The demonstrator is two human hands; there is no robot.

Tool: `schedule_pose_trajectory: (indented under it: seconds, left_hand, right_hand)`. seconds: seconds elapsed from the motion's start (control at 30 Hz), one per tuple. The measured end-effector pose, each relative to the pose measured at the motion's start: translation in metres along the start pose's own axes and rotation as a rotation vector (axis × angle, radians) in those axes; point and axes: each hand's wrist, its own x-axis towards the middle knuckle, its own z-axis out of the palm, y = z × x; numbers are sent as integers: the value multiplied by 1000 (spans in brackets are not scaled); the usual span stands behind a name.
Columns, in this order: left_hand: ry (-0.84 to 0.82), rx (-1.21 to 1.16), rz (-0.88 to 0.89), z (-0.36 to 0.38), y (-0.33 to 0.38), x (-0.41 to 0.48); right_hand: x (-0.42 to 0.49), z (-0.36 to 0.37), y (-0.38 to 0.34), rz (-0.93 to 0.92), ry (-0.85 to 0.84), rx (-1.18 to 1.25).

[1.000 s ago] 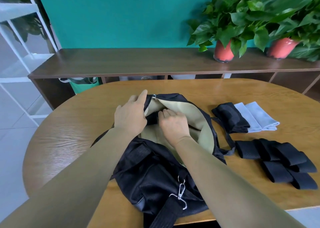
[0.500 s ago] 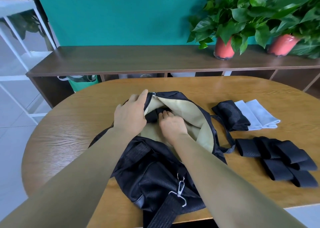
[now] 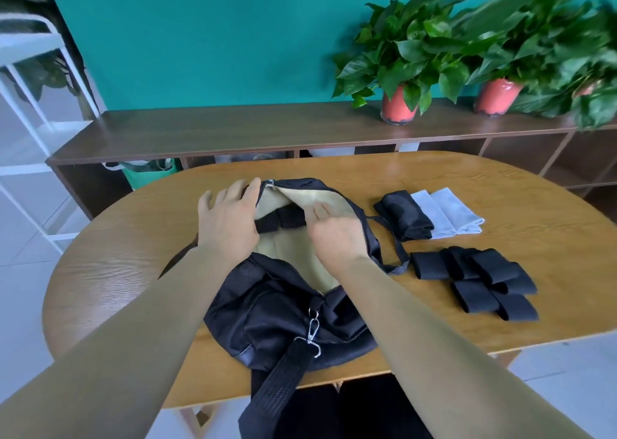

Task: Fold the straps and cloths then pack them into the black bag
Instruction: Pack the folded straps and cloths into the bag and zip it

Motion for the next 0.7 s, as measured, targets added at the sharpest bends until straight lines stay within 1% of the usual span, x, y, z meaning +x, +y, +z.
schedule_pose_trajectory:
  seconds: [0.1, 0.17, 0.23, 0.27, 0.37, 0.4, 0.43, 0.5, 0.63, 0.7]
  left_hand:
    - [1, 6, 2, 2, 9, -13]
    - [-3, 0, 13, 4, 13, -20]
    - [-19, -3, 21, 5, 19, -26]
    - [-32, -2, 21, 5, 22, -30]
    - [-55, 2, 24, 4, 31, -36]
    - [-57, 9, 27, 4, 33, -38]
    - [-57, 15, 28, 3, 35, -39]
    - [-57, 21, 23, 2, 36, -41]
    - [-53, 58, 6, -2, 34, -43]
    - [-66, 66, -8, -4, 31, -45]
  right_hand:
    - [-32, -3, 29, 59, 185, 51]
    - [-58, -1, 50, 128, 207, 62]
    - [-88, 1, 70, 195, 137, 23]
    - [-101, 2, 78, 230, 68, -3]
    - [-131, 5, 96, 351, -277, -86]
    - [-138, 7, 101, 365, -366, -111]
    - [-143, 11, 105, 366, -416, -122]
    - [-148, 17, 108, 346, -442, -120]
    - [-150, 19, 109, 311, -300, -44]
    - [-149, 16, 108, 308, -329, -37]
